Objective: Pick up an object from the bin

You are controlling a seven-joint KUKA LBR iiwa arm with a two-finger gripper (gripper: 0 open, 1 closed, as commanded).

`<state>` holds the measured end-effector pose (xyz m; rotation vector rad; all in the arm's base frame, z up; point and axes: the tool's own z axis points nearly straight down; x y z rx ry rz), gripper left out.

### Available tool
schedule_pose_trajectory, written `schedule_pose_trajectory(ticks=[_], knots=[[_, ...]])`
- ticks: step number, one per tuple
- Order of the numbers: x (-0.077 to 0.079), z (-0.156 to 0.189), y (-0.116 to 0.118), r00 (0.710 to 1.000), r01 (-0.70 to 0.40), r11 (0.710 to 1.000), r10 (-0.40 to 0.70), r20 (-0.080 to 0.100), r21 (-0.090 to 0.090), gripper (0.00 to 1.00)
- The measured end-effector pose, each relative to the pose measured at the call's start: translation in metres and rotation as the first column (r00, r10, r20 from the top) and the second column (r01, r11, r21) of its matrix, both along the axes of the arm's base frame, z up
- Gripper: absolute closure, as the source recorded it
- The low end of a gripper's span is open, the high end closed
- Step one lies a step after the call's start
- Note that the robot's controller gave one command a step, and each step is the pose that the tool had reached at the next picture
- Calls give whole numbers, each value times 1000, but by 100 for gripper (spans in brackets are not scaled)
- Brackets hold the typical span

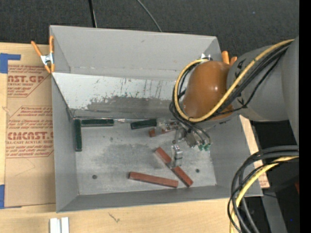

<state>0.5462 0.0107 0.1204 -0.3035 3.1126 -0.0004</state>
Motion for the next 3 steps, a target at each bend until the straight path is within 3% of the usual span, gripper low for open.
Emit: schedule_pose_trajectory(ticks=[1,2,3], knots=[[-35,-51,-46,988,156,988,-156,-15,-1,100],[-35,-51,-46,988,156,988,-156,-15,-1,100],[-27,-5,-47,988,155,988,-155,-22,-1,100]])
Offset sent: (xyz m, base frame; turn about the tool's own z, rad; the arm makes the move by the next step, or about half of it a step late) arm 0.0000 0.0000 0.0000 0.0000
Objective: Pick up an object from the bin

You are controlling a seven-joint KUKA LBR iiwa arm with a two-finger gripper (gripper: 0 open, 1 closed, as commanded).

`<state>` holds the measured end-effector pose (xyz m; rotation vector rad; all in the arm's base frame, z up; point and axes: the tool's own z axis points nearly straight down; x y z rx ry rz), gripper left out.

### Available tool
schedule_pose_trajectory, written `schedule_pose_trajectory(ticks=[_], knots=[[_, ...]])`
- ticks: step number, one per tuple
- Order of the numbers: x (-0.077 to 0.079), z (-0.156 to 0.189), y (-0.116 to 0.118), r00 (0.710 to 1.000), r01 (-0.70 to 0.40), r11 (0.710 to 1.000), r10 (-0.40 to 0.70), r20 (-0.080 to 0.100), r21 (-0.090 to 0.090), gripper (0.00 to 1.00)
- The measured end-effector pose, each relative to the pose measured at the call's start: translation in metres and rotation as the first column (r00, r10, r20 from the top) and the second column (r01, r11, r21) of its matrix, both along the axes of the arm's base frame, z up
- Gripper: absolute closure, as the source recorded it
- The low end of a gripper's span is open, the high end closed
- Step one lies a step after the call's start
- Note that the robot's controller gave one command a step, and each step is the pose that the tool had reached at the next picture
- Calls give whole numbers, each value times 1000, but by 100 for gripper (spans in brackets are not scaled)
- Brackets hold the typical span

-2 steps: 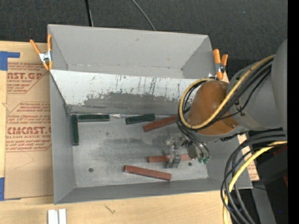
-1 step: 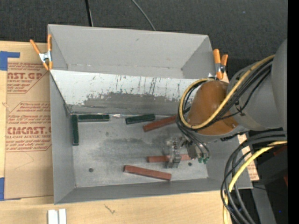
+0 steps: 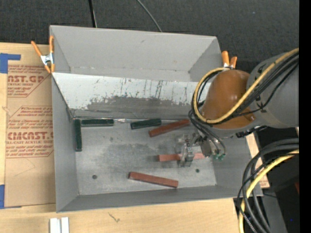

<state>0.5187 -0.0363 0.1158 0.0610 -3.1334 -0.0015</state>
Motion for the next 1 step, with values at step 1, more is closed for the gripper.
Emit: schedule_pose_trajectory(ticks=[1], knots=[[25,116,16,1000,-1,1000,1,10,-1,100]])
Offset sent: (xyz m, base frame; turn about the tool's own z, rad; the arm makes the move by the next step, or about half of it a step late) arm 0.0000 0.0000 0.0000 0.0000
